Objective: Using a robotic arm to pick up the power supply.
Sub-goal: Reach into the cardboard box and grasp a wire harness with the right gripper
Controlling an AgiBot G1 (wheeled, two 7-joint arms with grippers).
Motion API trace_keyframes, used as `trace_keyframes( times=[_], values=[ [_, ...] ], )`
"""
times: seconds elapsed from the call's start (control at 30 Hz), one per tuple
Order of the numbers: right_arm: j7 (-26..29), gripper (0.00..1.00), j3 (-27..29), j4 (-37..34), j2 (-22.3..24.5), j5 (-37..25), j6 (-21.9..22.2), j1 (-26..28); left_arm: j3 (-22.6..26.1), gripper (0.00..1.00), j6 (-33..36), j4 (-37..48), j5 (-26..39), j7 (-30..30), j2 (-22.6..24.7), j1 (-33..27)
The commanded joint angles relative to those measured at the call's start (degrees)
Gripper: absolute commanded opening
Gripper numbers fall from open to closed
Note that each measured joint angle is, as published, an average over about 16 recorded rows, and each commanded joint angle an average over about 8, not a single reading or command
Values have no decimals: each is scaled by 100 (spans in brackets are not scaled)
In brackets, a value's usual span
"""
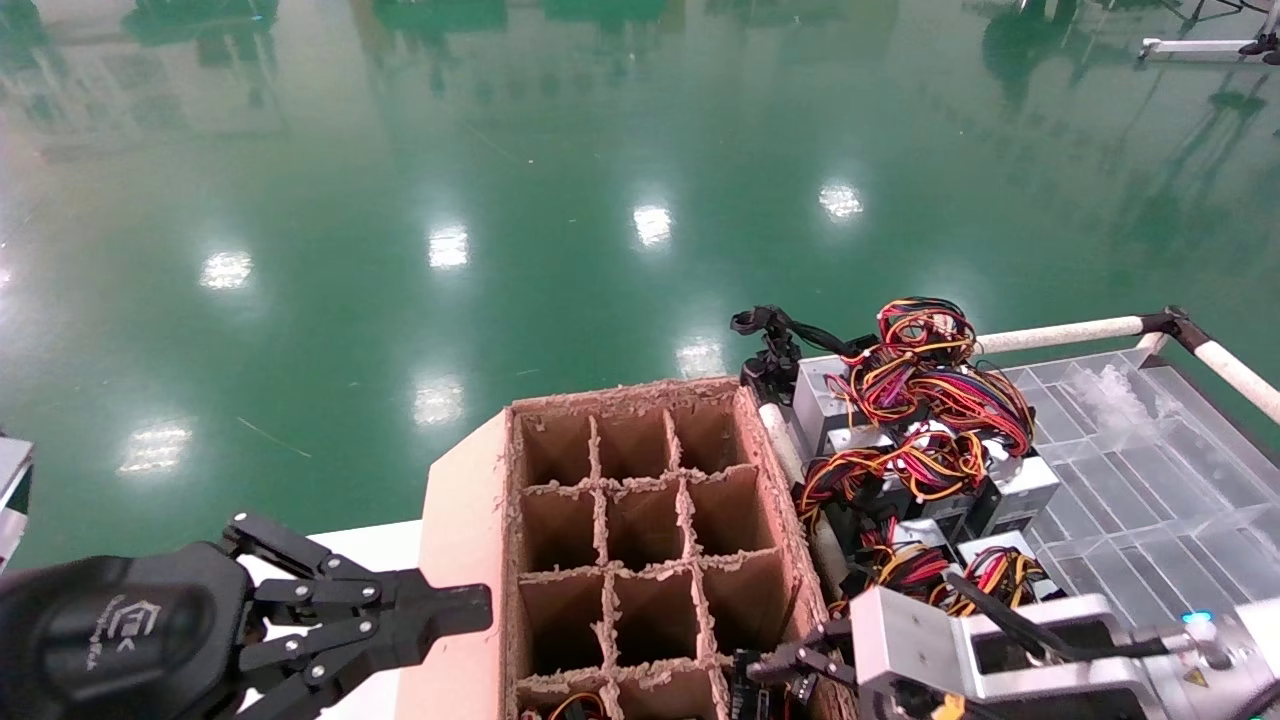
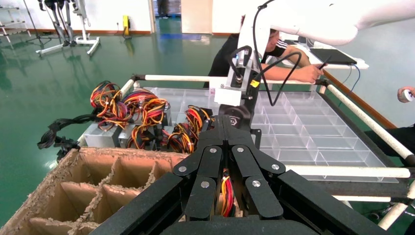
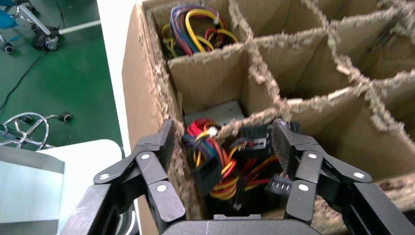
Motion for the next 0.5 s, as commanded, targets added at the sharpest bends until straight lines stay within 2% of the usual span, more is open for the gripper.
trace_keyframes(
  times=[0.03,0.1,0.13,0.5],
  values=[
    [29,0,8,26,44,1,16,-24,0,76,0,0,0,0,0,0],
    [37,0,15,45,68,4,39,-55,0,96,0,0,0,0,0,0],
    [36,0,18,49,77,6,48,-69,0,100,0,0,0,0,0,0],
    [-26,0,49,19,157,46,96,-191,1,100,0,0,0,0,0,0]
  ],
)
